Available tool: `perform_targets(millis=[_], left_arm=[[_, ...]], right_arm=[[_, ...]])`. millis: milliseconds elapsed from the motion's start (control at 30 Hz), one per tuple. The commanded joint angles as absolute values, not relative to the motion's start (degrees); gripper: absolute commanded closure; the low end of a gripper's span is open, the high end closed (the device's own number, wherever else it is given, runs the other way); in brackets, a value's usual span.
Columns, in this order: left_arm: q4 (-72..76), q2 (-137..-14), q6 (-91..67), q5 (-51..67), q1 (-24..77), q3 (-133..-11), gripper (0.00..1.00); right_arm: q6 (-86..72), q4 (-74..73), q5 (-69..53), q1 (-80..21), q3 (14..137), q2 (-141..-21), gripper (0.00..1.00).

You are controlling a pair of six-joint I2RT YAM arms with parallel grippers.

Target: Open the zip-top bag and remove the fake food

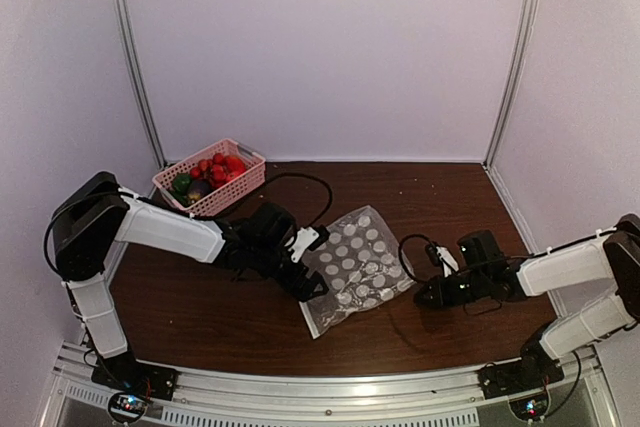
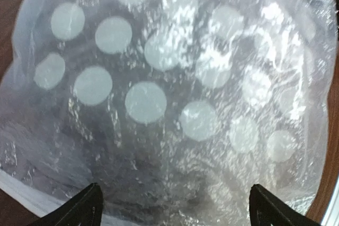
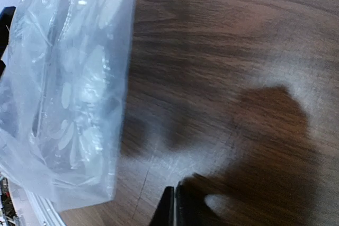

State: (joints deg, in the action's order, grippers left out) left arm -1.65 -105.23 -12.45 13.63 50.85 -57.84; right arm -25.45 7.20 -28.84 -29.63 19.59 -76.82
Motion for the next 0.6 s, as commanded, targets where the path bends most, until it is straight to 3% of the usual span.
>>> perform_targets(millis=[0, 67, 167, 367, 567], left_arm=[[-2.14, -103.47, -13.57, 12.95, 51.10, -54.35, 0.02], [-2.11, -103.03, -13.57, 12.84, 51.64, -54.02, 0.02], [-1.67, -103.60, -13.95, 12.92, 52.11, -53.90, 0.02], [-0.27, -105.79, -15.46, 14.29, 52.24, -53.79, 0.02], [1.91, -107.22, -15.73, 13.95, 52.87, -53.73, 0.02]], right_arm=[[-27.45, 8.81, -32.13, -29.71, 17.85, -73.67, 0.74], [-29.53, 9.73, -33.35, -29.70, 17.46, -70.48, 0.57], [-33.37, 12.92, -34.96, -29.70, 16.61, -66.42, 0.45], [-35.60, 17.38, -36.90, -29.71, 15.31, -63.58, 0.38], [-37.92, 18.27, -33.95, -29.75, 17.74, -68.55, 0.34]])
